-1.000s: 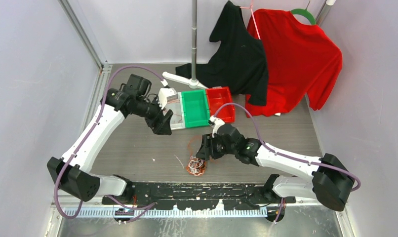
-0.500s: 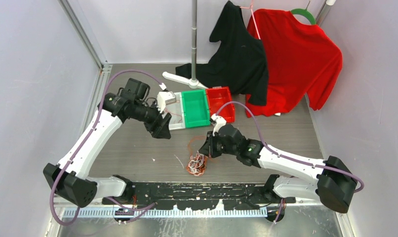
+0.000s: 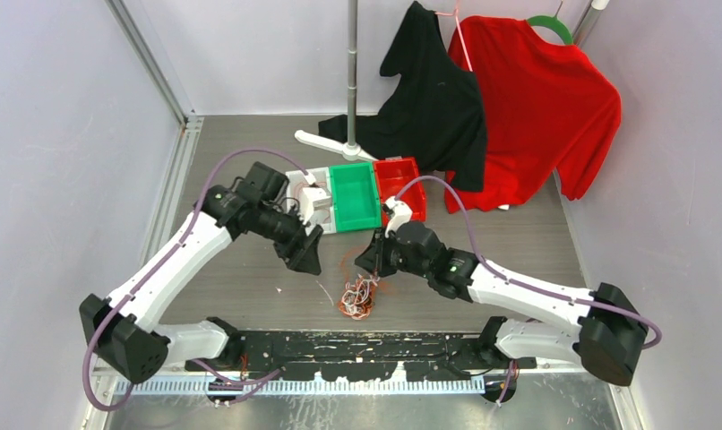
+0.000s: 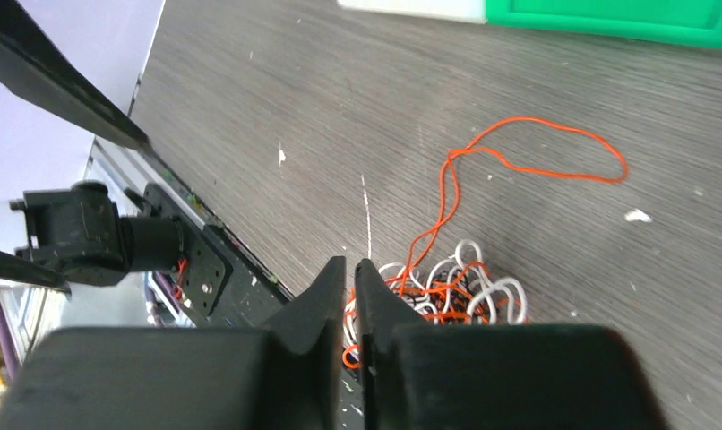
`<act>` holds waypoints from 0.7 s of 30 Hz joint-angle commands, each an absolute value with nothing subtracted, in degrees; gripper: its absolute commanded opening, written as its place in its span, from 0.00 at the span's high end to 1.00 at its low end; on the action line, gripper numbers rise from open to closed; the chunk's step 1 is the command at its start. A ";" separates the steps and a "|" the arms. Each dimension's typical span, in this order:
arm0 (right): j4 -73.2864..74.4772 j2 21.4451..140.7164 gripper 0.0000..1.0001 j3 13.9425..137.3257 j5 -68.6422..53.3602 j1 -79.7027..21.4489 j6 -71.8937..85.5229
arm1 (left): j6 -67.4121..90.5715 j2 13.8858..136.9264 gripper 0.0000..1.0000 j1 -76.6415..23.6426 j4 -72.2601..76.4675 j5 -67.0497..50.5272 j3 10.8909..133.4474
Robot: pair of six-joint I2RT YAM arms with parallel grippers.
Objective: Untangle the cables
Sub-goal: Place the cable in the bin.
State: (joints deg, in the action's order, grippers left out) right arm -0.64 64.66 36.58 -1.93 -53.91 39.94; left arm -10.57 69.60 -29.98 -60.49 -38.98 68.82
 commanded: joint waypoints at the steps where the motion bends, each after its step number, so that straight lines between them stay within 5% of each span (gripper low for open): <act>1: 5.19 56.90 0.77 38.59 6.96 -53.89 39.22 | -11.08 74.45 0.36 -33.92 -54.41 -33.05 69.77; 6: 14.31 47.01 0.51 36.04 16.88 -52.19 40.51 | -21.64 84.92 0.35 -36.90 -53.30 -28.91 75.56; 14: 22.74 37.22 0.38 34.02 28.17 -49.72 43.31 | -33.91 100.54 0.34 -40.85 -52.71 -30.07 86.11; 21: 23.43 33.23 0.38 32.90 30.89 -49.42 44.74 | -43.37 106.64 0.35 -43.31 -55.57 -32.56 89.86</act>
State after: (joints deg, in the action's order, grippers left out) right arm 23.22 35.29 33.41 26.50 -49.63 42.81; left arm -35.24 105.71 -41.91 -54.11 -29.71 87.02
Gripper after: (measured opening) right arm 0.625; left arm 0.648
